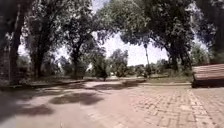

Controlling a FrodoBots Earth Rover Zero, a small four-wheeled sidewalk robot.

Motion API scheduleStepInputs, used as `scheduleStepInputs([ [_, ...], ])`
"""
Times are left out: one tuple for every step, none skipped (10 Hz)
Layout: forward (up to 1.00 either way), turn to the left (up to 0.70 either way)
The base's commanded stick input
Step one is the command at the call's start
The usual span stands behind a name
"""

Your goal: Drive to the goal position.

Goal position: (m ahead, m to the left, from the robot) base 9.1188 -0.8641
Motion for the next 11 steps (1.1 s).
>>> scheduleStepInputs([
  [0.70, 0.00],
  [0.70, 0.00],
  [0.70, 0.00],
  [0.70, 0.00],
  [0.70, 0.11],
  [0.70, 0.32],
  [0.70, 0.35],
  [0.70, 0.34],
  [0.70, 0.00],
  [0.70, 0.00],
  [0.70, 0.00],
])
